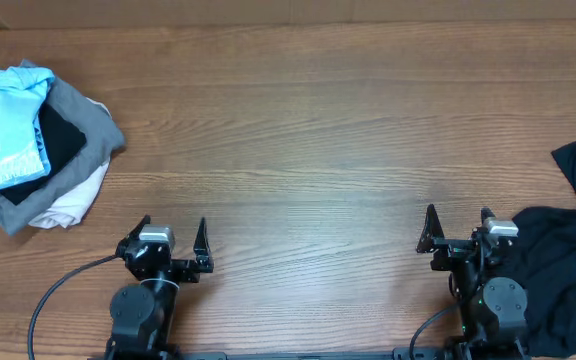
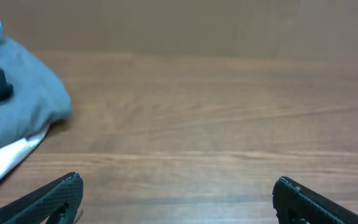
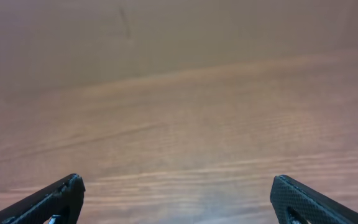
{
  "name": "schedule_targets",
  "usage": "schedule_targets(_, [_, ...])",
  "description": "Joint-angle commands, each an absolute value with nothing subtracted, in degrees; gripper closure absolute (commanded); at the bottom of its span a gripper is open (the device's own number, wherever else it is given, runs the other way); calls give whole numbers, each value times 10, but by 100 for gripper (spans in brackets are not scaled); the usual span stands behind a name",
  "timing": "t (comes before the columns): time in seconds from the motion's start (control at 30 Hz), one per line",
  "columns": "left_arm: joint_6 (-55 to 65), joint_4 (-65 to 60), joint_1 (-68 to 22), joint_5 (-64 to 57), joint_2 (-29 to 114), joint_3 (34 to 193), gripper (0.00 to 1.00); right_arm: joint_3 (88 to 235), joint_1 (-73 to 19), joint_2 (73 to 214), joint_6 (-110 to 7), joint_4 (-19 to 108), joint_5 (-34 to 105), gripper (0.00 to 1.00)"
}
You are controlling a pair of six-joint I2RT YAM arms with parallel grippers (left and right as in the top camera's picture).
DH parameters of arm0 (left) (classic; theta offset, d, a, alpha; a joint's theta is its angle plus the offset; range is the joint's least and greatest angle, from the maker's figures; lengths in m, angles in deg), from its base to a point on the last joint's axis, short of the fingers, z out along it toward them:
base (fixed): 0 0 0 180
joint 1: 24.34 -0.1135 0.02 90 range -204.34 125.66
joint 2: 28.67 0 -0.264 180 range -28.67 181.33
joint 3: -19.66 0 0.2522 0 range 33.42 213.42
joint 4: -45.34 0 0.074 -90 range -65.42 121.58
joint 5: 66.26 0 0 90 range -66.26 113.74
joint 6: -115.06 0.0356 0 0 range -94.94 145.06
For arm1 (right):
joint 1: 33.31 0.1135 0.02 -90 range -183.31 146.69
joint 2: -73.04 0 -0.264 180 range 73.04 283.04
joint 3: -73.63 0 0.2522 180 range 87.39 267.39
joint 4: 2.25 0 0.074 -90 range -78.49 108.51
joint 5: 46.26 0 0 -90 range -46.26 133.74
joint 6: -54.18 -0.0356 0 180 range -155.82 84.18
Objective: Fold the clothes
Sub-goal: 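Grasp the black t-shirt at the right edge with the right gripper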
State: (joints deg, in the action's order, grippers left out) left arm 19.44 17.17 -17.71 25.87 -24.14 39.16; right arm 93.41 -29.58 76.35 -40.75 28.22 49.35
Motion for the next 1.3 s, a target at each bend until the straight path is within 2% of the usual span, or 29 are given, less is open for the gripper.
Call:
schedule_targets(0.0, [197,172,-179,257,-187,459,0,1001,-300,797,-439,303,521,0])
schedule_targets(0.13, [194,165,-179,256,-106,512,0,1060,-300,851,-449,344,530,0])
schedule_targets(0.33, [188,83,-179,255,63,651,0,1166,-301,971,-463,431,559,0])
schedule_targets(0.53, [186,-4,-179,240,207,810,0,1283,-363,1174,-464,505,540,0])
schedule_targets(0.8, [186,-40,-179,237,245,846,0,1347,-452,1362,-481,545,540,1])
schedule_targets(0.83, [186,-40,-179,237,245,846,0,1347,-461,1386,-498,550,540,9])
schedule_targets(0.97, [186,-41,-179,237,245,846,0,1346,-488,1481,-534,558,552,28])
schedule_targets(1.1, [186,-41,-179,237,245,846,0,1346,-512,1554,-628,571,628,23])
schedule_targets(1.27, [186,-42,-179,237,245,846,0,1346,-538,1627,-635,513,617,19])
